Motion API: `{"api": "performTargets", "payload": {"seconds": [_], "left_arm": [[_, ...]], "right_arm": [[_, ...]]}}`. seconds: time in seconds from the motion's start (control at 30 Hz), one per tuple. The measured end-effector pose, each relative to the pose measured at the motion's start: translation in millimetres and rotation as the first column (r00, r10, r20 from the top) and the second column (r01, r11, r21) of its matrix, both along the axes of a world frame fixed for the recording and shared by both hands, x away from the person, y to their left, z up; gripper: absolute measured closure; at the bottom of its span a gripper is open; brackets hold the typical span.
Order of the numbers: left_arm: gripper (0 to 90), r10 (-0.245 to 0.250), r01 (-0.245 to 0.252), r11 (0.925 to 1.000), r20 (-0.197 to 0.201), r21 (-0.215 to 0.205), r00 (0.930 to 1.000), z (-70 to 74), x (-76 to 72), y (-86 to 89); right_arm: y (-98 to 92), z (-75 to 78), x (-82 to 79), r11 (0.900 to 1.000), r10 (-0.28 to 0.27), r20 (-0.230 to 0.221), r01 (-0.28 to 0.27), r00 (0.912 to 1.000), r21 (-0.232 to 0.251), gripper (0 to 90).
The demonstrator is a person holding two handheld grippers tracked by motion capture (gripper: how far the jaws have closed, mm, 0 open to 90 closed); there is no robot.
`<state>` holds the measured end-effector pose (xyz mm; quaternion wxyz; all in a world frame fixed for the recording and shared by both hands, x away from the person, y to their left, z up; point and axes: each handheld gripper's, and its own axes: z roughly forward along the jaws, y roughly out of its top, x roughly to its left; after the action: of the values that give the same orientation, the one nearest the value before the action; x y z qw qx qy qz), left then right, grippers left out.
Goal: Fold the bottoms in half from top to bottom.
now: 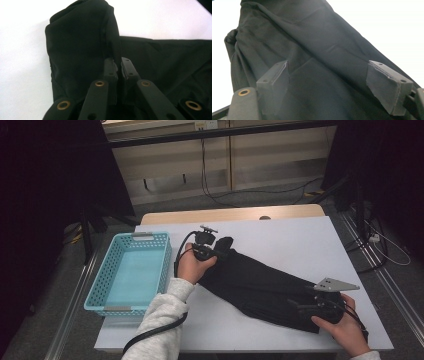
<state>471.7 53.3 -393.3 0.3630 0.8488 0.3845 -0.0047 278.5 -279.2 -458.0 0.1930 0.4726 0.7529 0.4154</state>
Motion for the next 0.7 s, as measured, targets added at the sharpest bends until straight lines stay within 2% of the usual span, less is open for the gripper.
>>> {"api": "performTargets", "payload": {"seconds": [0.1,0.37,0.53,0.7], "left_arm": [[84.7,-0.005,0.005,0.9999,-0.003,-0.011,1.0,-2.0,-2.4,-1.8],[84.6,-0.016,0.014,0.9964,-0.027,-0.084,0.9995,-10.4,-12.7,-6.5],[84.6,-0.035,0.032,0.9949,-0.031,-0.096,0.9989,-14.1,-15.4,-9.2],[84.5,-0.046,0.041,0.989,-0.038,-0.142,0.9982,-16.8,-21.3,-15.7]], "right_arm": [[0.3,-0.7,0.0,1.0,0.0,-0.003,0.0,1.0,-0.001,18.8],[0.9,-1.5,-0.5,1.0,-0.001,-0.006,0.001,1.0,-0.005,18.6],[1.1,-1.6,-0.1,1.0,0.0,-0.006,0.0,1.0,-0.007,18.6],[0.8,-1.7,0.2,1.0,0.001,-0.004,-0.001,1.0,-0.01,18.6]]}}
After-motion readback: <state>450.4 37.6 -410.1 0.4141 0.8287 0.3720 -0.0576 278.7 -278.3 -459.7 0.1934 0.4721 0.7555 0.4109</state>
